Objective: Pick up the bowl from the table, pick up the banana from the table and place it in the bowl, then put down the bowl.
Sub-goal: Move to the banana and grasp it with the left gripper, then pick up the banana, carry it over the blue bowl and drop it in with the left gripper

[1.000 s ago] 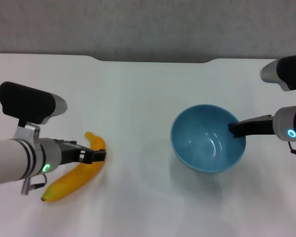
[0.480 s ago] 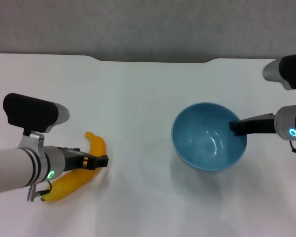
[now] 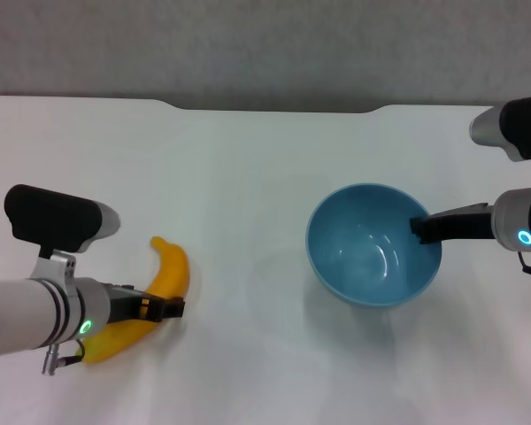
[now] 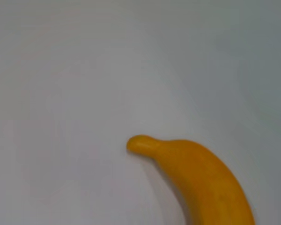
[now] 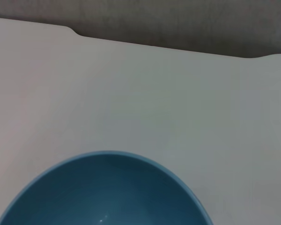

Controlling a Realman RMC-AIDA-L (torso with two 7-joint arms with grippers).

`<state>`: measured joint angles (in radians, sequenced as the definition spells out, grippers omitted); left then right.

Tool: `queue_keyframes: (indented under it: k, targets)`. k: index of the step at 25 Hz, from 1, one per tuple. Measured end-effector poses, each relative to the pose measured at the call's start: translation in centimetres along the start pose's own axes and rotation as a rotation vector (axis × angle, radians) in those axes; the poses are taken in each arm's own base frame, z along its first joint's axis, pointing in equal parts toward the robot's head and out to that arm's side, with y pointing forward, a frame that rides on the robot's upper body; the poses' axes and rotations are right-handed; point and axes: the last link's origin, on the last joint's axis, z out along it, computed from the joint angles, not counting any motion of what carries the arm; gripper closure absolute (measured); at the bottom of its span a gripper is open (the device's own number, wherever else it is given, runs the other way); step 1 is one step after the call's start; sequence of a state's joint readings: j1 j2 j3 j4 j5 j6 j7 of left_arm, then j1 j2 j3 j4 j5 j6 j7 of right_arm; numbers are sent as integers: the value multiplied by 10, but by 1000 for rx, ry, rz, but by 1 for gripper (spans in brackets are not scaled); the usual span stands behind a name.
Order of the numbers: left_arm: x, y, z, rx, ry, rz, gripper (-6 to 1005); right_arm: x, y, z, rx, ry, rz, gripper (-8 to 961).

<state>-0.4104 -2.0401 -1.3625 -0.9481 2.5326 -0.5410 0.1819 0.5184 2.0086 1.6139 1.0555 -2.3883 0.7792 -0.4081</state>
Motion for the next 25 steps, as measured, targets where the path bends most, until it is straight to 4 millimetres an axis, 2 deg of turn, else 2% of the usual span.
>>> queue_keyframes:
  k: [18,23,25]
  targets:
    - [3,1,0,-1,8,7,242,4,-2,0,5,0,2,898]
    - [16,6,-11,-20,62,6,470,7,-3,0,8,2,7,897]
    - [19,7,-15,-24,81,4,477,8,-4,0,11,1,10,896]
